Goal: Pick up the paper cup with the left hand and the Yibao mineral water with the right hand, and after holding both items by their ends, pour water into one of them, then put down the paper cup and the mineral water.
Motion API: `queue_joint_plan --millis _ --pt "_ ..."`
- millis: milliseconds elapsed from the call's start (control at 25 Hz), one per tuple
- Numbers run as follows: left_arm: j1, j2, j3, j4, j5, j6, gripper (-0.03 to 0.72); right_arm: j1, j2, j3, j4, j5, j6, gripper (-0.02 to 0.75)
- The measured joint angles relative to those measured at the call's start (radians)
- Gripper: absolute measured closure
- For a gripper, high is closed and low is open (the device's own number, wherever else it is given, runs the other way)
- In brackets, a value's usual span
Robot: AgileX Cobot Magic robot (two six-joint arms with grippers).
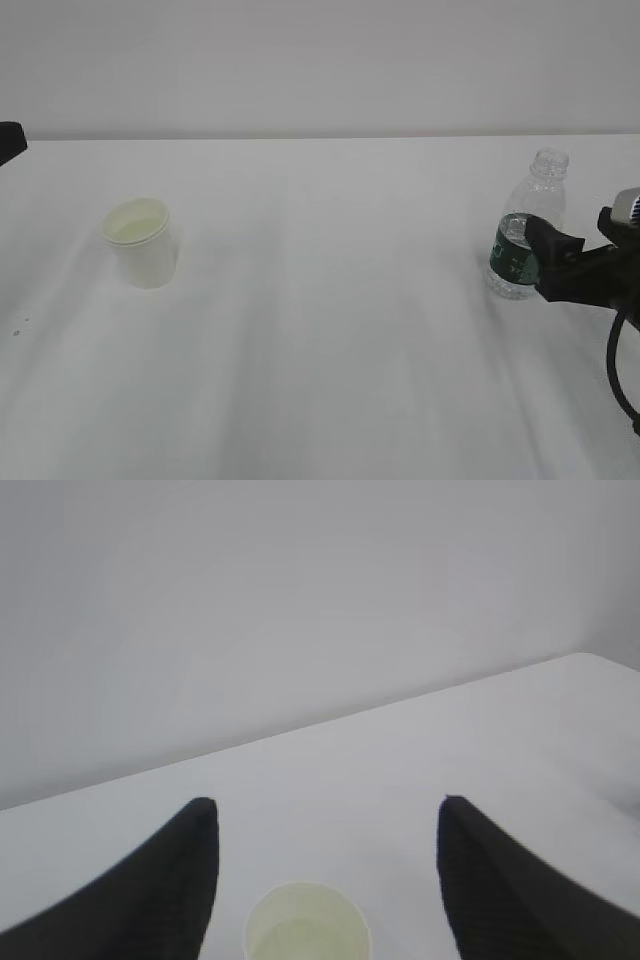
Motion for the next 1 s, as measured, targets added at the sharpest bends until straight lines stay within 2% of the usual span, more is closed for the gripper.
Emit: queue_joint_plan --millis 840,1000 --pt "0.0 -0.063 0.0 0.005 0.002 -0.051 0.211 0.0 -0.052 0.008 -0.006 0.0 0.0 0.111" --pt "0.0 -0.063 -0.029 0.001 0.049 -0.053 0.217 0.0 -0.052 0.008 -0.006 0.0 0.0 0.111"
